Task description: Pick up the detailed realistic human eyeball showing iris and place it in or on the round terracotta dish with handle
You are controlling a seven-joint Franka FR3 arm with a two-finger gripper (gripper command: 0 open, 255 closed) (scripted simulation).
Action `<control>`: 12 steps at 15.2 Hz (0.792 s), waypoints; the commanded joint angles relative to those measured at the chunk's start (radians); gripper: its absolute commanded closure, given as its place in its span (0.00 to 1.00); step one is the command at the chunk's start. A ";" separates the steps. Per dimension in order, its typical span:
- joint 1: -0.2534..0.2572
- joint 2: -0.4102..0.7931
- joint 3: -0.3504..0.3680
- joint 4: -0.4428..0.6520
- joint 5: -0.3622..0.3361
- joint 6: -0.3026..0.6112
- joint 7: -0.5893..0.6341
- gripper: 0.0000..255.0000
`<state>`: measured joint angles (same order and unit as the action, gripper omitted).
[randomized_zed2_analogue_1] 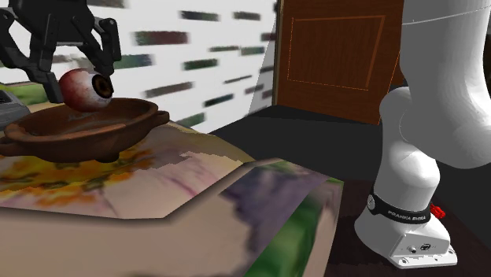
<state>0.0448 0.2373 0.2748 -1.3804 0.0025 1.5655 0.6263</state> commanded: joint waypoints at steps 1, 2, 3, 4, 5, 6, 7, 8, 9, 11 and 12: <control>0.000 0.000 0.000 0.000 0.000 0.000 0.000 1.00; 0.000 0.000 0.000 0.000 0.000 0.000 0.000 1.00; 0.000 0.000 0.000 0.000 0.000 0.000 0.000 0.00; 0.000 0.000 0.000 0.000 0.000 0.000 0.000 0.00; 0.000 0.000 0.000 0.000 0.000 0.000 0.000 0.00; 0.000 0.000 0.000 0.000 0.000 0.000 0.000 0.00; 0.000 0.000 0.000 0.000 0.000 0.000 0.000 0.00; 0.000 0.000 0.000 0.000 0.000 0.000 0.000 0.00; 0.002 0.012 0.000 0.051 -0.003 -0.039 0.002 0.00; 0.010 0.046 0.001 0.167 -0.012 -0.122 0.007 0.00; 0.014 0.063 0.002 0.219 -0.017 -0.157 0.009 0.00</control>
<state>0.0539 0.2783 0.2760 -1.2352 -0.0085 1.4620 0.6326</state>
